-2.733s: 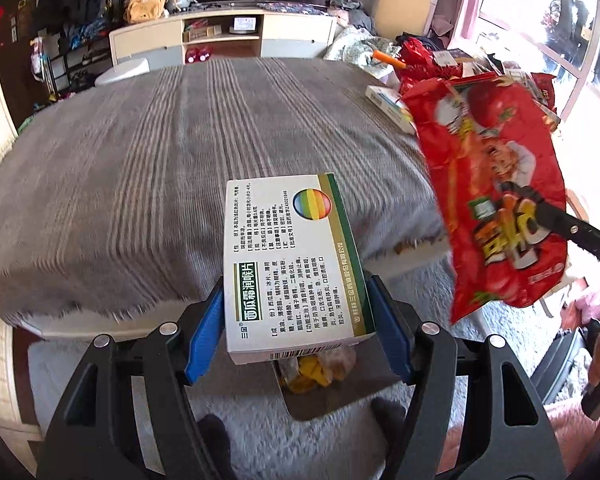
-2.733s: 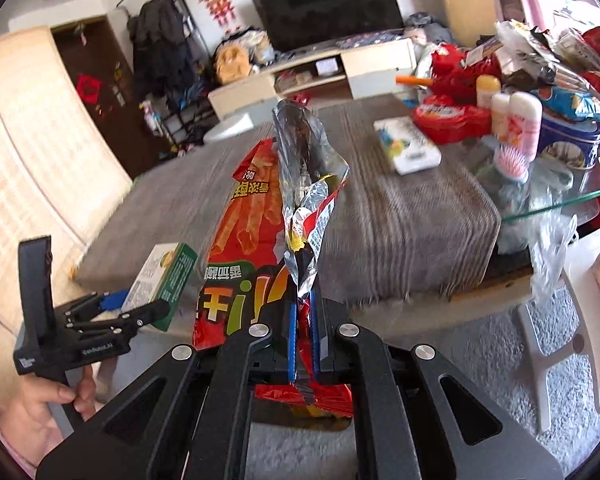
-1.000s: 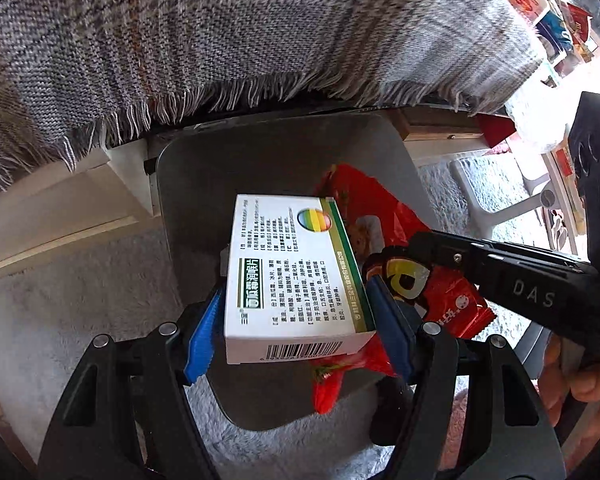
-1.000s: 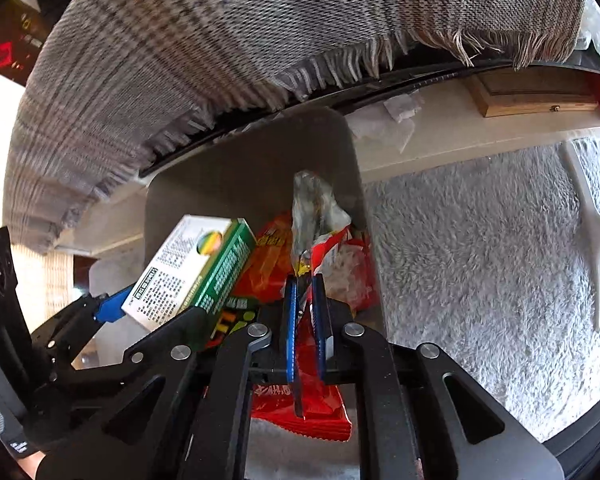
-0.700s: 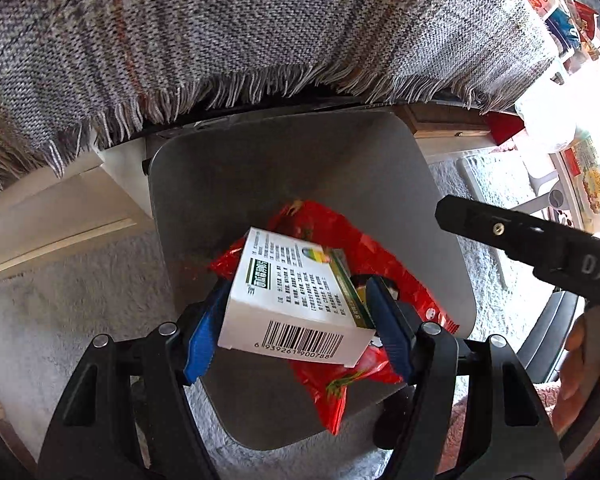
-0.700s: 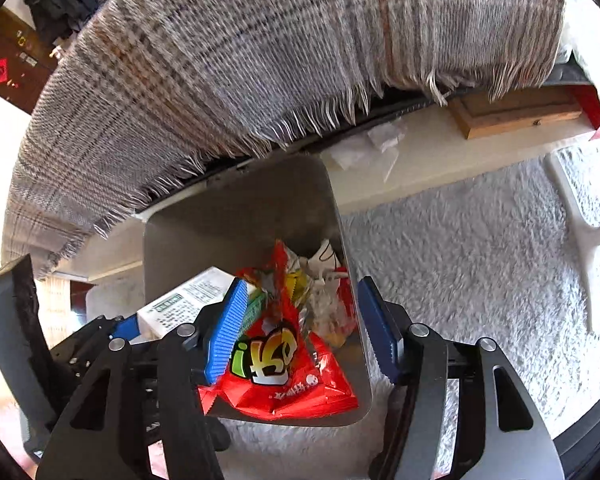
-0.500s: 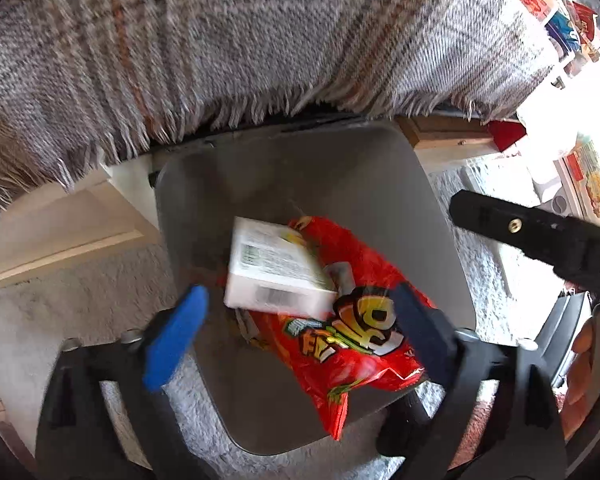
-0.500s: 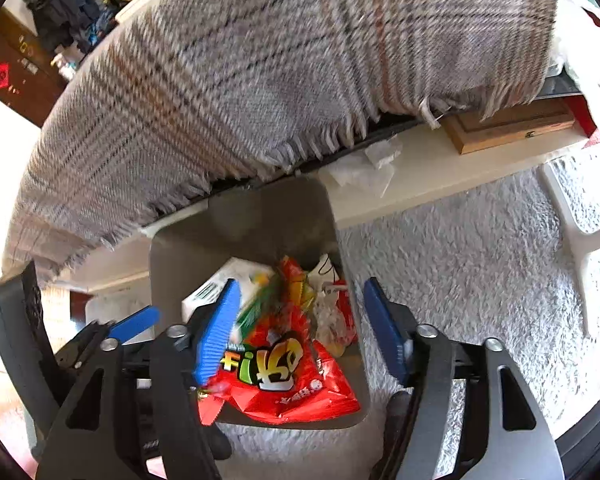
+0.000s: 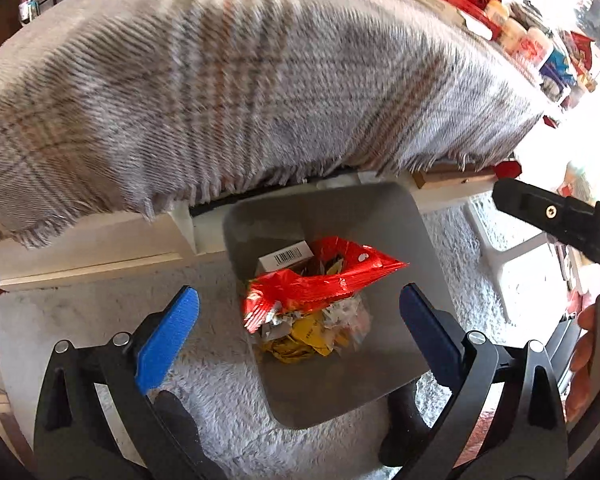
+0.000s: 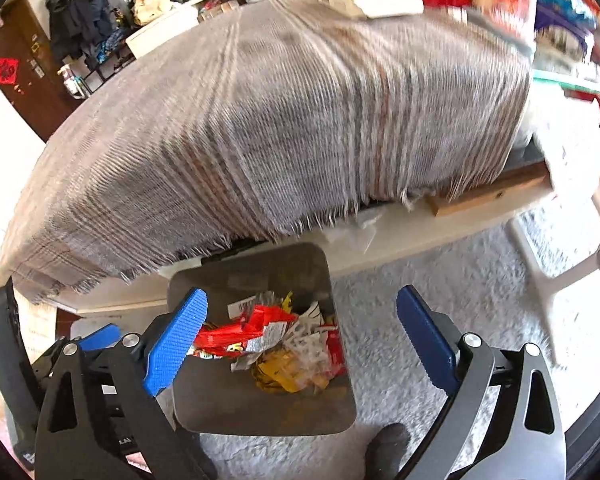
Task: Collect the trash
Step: 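Grasp the rainbow-printed medicine box on the table with the right gripper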
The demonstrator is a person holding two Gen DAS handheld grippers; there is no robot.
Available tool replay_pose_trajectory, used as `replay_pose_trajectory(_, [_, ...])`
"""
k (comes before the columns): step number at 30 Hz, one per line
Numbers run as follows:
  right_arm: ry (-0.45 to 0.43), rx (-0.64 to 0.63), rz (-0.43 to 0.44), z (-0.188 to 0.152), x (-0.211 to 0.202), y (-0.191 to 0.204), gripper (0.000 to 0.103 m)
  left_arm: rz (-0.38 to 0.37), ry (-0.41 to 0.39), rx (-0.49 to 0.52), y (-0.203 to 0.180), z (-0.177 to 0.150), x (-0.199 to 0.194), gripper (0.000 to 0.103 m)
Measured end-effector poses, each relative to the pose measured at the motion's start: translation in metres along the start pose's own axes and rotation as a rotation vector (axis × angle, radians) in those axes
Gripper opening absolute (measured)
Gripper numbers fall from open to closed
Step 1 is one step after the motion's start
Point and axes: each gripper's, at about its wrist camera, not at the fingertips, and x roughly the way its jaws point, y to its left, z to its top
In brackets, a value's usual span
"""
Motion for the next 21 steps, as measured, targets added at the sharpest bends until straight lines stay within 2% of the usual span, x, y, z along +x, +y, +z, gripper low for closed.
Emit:
replay_pose_trajectory(3, [-0.047, -0.017, -0.020, 0.012, -0.020, 0.006, 0.100, 0.005, -0.037, 0.004, 0.001, 0.009, -0.021, 0.095])
replay_pose_trajectory(9, [-0.125, -0.041, -0.028, 0.047, -0.054, 0.009, 0.100, 0.017, -0.125, 0.009, 0.006, 0.045, -0.070, 0.095])
replay_pose_trajectory(12, [-0.153, -0.047, -0.031, 0.064, -0.066, 0.007, 0.100, 0.009, -0.137, 0.002, 0.008, 0.061, -0.082, 0.095])
replay_pose_trajectory(17, [-0.205, -0.016, -0.023, 0.105, -0.085, -0.012, 0.100, 0.033, -0.190, 0.023, 0.003, 0.105, -0.103, 0.095])
replay_pose_trajectory(21, [-0.217, 0.000, -0.053, 0.136, -0.083, -0.030, 0.100, 0.007, -0.205, 0.041, -0.005, 0.145, -0.106, 0.095])
